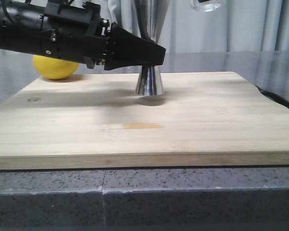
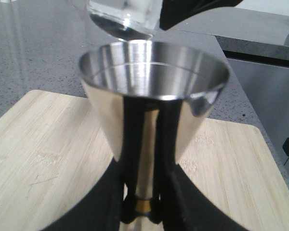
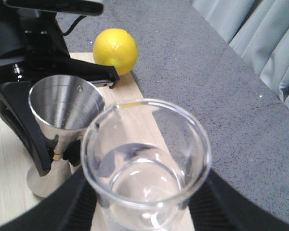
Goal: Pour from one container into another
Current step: 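Lift the beaker with the right gripper over the jigger's upper cup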
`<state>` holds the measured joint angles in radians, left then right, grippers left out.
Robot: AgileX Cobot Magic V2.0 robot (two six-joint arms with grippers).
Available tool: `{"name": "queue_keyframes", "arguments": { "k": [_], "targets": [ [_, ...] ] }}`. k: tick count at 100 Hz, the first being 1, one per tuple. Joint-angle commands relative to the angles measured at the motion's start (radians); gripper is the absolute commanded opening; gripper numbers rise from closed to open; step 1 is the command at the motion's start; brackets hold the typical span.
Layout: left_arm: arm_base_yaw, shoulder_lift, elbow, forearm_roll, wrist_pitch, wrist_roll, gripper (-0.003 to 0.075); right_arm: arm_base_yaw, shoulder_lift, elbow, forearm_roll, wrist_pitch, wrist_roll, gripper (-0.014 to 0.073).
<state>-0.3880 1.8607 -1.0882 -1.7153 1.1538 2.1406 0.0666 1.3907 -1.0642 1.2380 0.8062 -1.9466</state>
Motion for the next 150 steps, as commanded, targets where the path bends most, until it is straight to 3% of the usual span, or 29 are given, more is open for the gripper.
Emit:
{"name": "queue_keyframes", "arguments": {
  "k": [1, 37, 74, 150],
  "targets": [
    [-0.019, -0.055, -0.029, -0.063, 0.129, -0.010, -0.0019, -0.003, -0.024, -0.052, 0.036, 0.009, 0.001, 0.0204],
    [-0.055, -0.055, -0.029, -0.063, 0.129, -0.012, -0.0019, 0.044, 0.005, -0.137, -0.059, 0.006, -0.001, 0.0204],
    [-0.055, -0.055, -0.029, -0.063, 0.129, -0.033, -0.0019, 0.136, 0.011, -0.154, -0.130, -0.125, -0.065, 0.0204],
    [-0.055, -0.055, -0.029, -0.087, 0.129, -0.033, -0.0019, 0.154, 0.009, -0.184, -0.196, -0.162, -0.190, 0.0204]
  ]
}}
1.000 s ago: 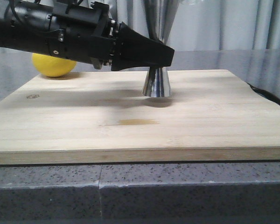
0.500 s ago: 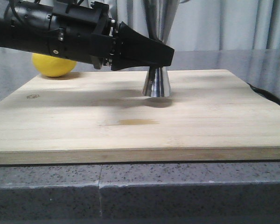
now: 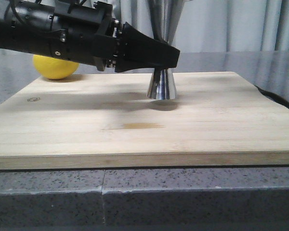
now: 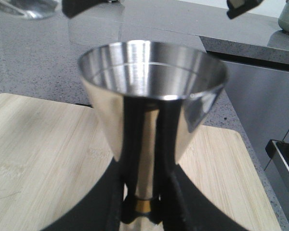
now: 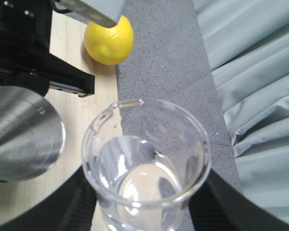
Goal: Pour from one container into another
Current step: 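Lift the beaker with the right gripper over the jigger's upper cup, then tilt the beaker with the right gripper toward the jigger cup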
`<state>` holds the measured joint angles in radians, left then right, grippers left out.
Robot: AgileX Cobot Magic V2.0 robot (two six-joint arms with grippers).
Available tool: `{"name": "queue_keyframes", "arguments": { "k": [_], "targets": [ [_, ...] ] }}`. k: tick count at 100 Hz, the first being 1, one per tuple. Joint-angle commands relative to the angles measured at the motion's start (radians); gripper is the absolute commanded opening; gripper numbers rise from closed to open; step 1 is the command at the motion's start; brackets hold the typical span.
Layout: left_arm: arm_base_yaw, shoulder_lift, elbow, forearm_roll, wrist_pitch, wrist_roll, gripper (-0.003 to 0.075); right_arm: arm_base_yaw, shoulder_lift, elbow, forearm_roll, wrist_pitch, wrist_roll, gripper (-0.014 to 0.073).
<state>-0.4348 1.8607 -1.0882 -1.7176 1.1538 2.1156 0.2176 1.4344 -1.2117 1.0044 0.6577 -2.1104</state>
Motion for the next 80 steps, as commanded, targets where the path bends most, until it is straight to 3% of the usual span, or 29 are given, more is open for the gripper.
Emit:
{"name": "queue_keyframes", "arguments": {
  "k": [1, 80],
  "targets": [
    [-0.008, -0.055, -0.029, -0.085, 0.129, -0.008, -0.0019, 0.003, -0.035, -0.036, 0.037, -0.014, -0.027, 0.0204],
    [-0.006, -0.055, -0.029, -0.108, 0.119, -0.008, -0.0019, 0.003, -0.042, -0.071, 0.003, 0.037, -0.125, 0.0204]
  ]
}}
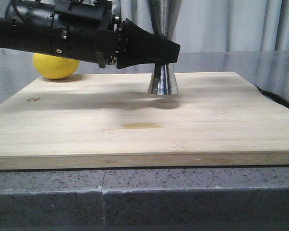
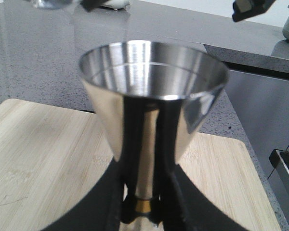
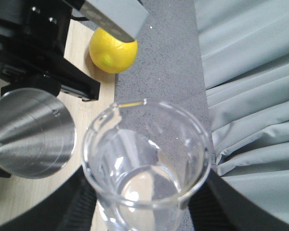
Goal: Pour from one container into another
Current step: 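Tilt the beaker with the right gripper toward the jigger cup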
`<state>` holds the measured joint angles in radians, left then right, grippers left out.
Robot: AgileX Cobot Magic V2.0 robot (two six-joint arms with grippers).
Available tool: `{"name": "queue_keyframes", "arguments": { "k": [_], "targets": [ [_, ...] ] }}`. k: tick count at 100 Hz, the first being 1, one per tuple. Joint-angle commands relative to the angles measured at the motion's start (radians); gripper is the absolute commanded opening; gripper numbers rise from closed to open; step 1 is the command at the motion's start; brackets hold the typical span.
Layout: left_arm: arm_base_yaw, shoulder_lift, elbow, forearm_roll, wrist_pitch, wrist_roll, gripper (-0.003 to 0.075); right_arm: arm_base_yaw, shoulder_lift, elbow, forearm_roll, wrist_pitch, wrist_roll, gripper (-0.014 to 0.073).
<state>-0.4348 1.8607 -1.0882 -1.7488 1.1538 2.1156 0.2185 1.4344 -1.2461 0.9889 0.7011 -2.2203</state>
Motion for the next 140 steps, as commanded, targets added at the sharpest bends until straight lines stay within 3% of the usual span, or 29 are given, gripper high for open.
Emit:
{"name": "queue_keyframes", "arguments": {
  "k": [1, 140],
  "targets": [
    [-0.006, -0.055, -0.029, -0.077, 0.117, -0.008, -0.0019, 0.002, -0.042, -0.037, 0.016, -0.006, -0.016, 0.0204],
    [-0.006, -0.055, -0.029, -0.062, 0.096, -0.008, -0.0019, 0.002, -0.043, -0.037, -0.052, -0.023, -0.098, 0.0204]
  ]
}}
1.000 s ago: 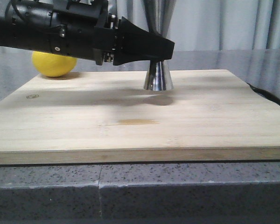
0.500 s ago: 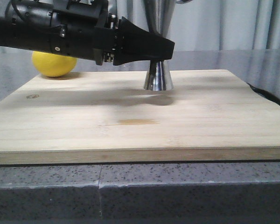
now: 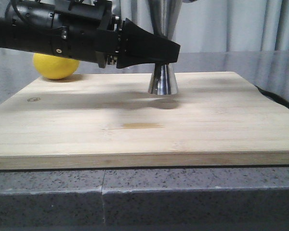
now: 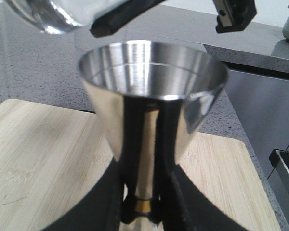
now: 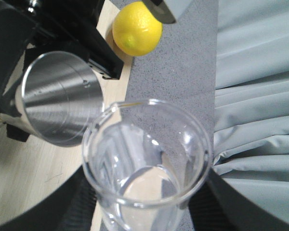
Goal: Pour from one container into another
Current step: 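Tilt the beaker with the right gripper toward the jigger cup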
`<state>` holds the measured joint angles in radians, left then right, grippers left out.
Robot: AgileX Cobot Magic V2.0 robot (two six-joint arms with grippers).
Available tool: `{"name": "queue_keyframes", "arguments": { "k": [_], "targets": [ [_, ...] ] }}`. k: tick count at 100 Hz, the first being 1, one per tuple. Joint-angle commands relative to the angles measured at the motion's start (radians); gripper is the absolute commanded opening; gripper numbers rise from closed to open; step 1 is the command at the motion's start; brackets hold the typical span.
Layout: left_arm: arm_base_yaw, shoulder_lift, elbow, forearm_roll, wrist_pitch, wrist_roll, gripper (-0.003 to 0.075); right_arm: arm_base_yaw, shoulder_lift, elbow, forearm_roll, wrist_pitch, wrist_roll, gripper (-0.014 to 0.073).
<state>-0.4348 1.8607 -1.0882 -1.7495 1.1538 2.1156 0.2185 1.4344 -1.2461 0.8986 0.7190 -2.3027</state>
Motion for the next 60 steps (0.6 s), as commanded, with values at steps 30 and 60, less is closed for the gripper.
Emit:
{"name": "queue_keyframes", "arguments": {
  "k": [30, 60],
  "targets": [
    [-0.006, -0.055, -0.029, -0.060, 0.096, -0.008, -0.0019, 0.002, -0.049, -0.040, 0.039, -0.043, -0.040, 0.0204],
    [-0.006, -0.055, -0.029, -0.048, 0.103, -0.028, -0.0019, 0.019, -0.049, -0.057, 0.039, -0.043, -0.040, 0.0204]
  ]
}}
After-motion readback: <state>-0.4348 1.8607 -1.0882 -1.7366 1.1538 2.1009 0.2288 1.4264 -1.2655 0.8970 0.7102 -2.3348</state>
